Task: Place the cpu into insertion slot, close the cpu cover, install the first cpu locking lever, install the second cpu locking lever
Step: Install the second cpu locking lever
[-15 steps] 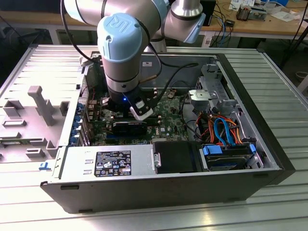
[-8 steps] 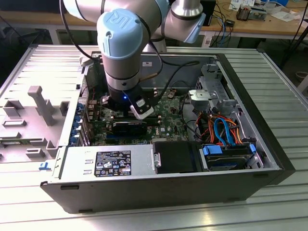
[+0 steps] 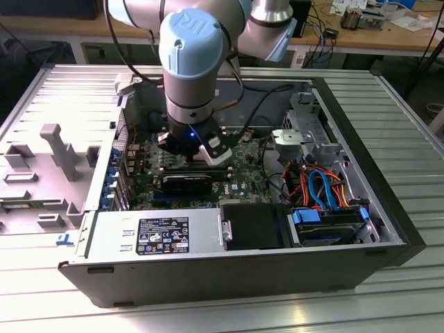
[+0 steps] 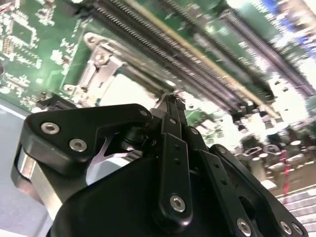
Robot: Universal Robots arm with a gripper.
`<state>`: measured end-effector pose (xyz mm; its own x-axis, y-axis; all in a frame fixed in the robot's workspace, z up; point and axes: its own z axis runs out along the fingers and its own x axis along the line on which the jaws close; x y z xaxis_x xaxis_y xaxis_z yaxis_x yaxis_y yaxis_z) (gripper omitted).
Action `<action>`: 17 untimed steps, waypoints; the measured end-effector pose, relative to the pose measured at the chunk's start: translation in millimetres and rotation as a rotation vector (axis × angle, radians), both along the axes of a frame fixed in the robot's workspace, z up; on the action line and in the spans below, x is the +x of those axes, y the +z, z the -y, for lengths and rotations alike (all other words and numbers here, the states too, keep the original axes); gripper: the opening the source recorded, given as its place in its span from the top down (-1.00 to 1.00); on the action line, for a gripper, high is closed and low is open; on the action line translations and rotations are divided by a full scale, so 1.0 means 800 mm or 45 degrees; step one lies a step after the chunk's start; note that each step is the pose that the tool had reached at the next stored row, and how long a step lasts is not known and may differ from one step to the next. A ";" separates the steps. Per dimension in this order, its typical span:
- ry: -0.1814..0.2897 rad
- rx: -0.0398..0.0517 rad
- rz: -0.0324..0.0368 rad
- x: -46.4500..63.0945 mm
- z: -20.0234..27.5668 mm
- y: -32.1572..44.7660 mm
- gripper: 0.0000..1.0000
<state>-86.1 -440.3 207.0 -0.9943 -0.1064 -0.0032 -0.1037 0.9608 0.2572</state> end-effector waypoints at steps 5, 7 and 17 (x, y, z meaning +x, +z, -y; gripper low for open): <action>0.000 -0.063 -0.0012 0.010 -0.0161 0.0000 0.79; 0.000 -0.119 -0.0013 0.012 -0.0204 0.0004 0.79; -0.004 -0.307 -0.0056 0.020 -0.0292 0.0327 0.79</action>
